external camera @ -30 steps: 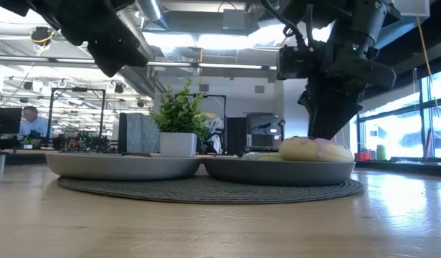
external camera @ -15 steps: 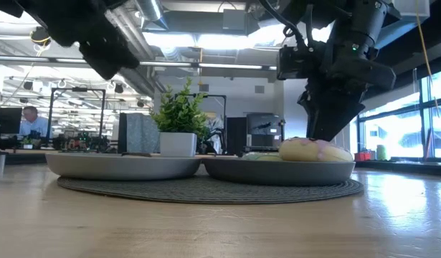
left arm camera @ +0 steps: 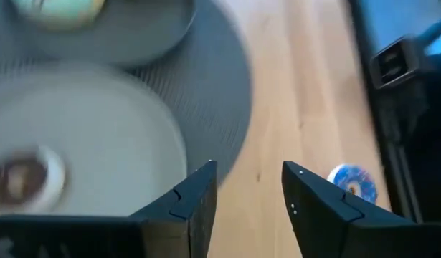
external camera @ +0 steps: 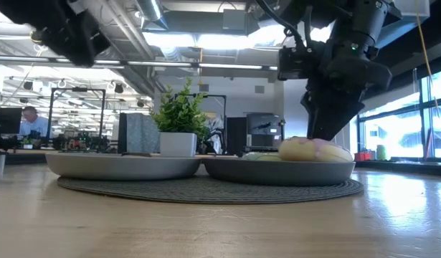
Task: Pick & Place donuts
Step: Put the large purple donut on the black plate
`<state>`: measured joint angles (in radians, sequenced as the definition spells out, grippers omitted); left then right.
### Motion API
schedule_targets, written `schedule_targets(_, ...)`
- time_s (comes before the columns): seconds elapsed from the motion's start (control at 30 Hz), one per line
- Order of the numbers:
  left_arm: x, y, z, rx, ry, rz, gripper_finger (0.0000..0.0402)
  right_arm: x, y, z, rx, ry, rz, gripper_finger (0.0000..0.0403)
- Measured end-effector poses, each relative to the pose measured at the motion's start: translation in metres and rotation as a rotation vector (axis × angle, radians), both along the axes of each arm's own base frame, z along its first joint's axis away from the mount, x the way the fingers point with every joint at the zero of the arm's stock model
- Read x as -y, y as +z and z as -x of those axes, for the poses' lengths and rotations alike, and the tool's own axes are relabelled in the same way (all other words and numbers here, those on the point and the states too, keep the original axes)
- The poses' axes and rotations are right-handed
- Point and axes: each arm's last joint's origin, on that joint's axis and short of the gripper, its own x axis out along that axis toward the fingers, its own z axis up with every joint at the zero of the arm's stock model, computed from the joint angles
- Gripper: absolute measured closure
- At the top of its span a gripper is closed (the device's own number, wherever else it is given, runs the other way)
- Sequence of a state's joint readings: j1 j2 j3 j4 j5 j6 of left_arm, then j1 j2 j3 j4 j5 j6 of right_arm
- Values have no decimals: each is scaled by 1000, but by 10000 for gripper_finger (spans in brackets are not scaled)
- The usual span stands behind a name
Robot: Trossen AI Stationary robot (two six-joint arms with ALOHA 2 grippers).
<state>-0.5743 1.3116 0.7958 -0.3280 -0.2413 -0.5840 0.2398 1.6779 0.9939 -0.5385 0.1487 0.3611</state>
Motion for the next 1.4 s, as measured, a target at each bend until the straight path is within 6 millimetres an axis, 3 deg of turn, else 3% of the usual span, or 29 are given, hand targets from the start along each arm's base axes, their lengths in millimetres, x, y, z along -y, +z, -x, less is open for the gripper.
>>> schedule_targets(0.3, 21, 7, 10, -274, 194, 148, 253, 0, -1, 2, -25, 20, -5, 283)
schedule_targets(0.5, 36, 19, 23, -375, 232, 233, 249, 0, -1, 2, -26, 30, -3, 283)
schedule_targets(0.63, 45, 17, 33, -461, 278, 283, 250, 0, -1, 2, -26, 29, -3, 283)
schedule_targets(1.13, 85, -48, 45, -774, 273, 129, 251, 0, -1, 2, -23, -16, -20, 280)
schedule_targets(1.4, 88, -62, 45, -810, 280, 78, 251, 0, -1, 2, -19, -30, -11, 223)
